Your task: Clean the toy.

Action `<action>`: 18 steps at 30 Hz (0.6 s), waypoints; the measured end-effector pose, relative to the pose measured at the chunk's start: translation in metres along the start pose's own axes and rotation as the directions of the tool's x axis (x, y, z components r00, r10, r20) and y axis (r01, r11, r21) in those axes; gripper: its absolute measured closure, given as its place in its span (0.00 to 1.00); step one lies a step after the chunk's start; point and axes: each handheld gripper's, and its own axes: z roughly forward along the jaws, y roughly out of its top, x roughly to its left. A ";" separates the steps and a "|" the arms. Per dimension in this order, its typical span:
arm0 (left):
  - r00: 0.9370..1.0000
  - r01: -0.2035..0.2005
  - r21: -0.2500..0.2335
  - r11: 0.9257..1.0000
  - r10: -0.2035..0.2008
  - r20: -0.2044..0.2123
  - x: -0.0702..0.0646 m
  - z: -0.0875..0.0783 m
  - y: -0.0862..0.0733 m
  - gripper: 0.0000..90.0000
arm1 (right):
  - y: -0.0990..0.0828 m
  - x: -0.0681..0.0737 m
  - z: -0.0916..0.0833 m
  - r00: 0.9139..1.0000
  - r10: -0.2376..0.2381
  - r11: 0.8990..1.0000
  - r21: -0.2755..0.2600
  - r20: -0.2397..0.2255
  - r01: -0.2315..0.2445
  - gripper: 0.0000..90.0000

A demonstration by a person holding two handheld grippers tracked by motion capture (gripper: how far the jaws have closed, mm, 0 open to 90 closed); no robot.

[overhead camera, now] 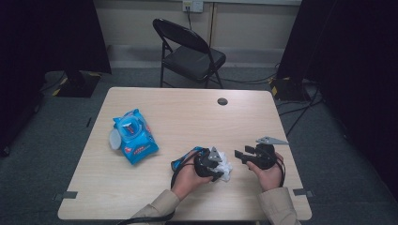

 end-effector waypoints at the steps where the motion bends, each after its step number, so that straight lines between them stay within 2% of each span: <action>1: 1.000 -0.005 0.001 1.000 0.005 0.007 0.000 0.000 0.000 0.72 | 0.000 0.000 0.000 1.000 -0.007 1.000 -0.006 0.001 0.007 0.45; 2: 1.000 -0.006 0.007 1.000 0.006 0.009 0.000 -0.001 0.001 0.77 | 0.001 0.000 0.001 1.000 -0.013 1.000 -0.011 -0.001 0.013 0.44; 3: 1.000 0.005 0.024 1.000 -0.005 0.024 -0.001 0.000 0.003 0.88 | 0.001 0.000 0.001 1.000 -0.019 1.000 -0.017 0.003 0.019 0.43; 4: 1.000 0.005 0.024 1.000 -0.005 0.024 -0.001 0.000 0.003 0.92 | 0.001 0.000 0.001 1.000 -0.019 1.000 -0.017 0.003 0.019 0.43; 5: 1.000 0.001 0.053 0.999 -0.002 0.023 -0.003 0.000 0.008 0.94 | 0.001 0.000 0.001 1.000 -0.019 1.000 -0.020 0.005 0.020 0.40; 6: 1.000 0.001 0.053 0.999 -0.002 0.023 -0.003 0.000 0.008 0.94 | 0.001 0.000 0.001 1.000 -0.019 1.000 -0.020 0.005 0.020 0.40; 7: 0.999 -0.001 0.071 0.998 -0.001 0.038 -0.004 -0.002 0.010 0.95 | 0.002 0.000 0.002 1.000 -0.021 0.999 -0.031 0.003 0.021 0.38; 9: 0.998 0.013 0.037 0.999 -0.016 0.058 -0.006 -0.008 0.012 0.95 | 0.004 0.000 0.001 1.000 -0.024 0.999 -0.039 0.004 0.024 0.37; 10: 0.998 0.013 0.037 0.999 -0.016 0.058 -0.006 -0.008 0.012 0.95 | 0.004 0.000 0.001 1.000 -0.024 0.999 -0.039 0.004 0.024 0.37; 12: 0.998 0.010 0.014 1.000 -0.011 0.063 -0.006 -0.020 0.013 0.95 | 0.006 0.000 0.000 1.000 -0.031 0.998 -0.053 -0.003 0.031 0.35; 13: 0.998 0.018 -0.015 1.000 -0.017 0.063 -0.003 -0.034 0.014 0.95 | 0.008 0.000 0.000 0.999 -0.032 0.997 -0.067 -0.010 0.031 0.31; 15: 0.998 0.030 -0.033 0.999 -0.028 0.050 0.001 -0.050 0.012 0.95 | 0.010 0.001 0.002 0.999 -0.022 0.998 -0.062 -0.035 0.020 0.28; 16: 0.998 0.030 -0.033 0.999 -0.028 0.050 0.001 -0.050 0.012 0.95 | 0.010 0.001 0.002 0.999 -0.022 0.998 -0.062 -0.035 0.020 0.28; 18: 0.999 0.040 -0.056 0.998 -0.038 0.031 0.006 -0.065 0.009 0.95 | 0.010 0.004 0.005 0.999 -0.044 0.997 -0.062 -0.030 0.042 0.28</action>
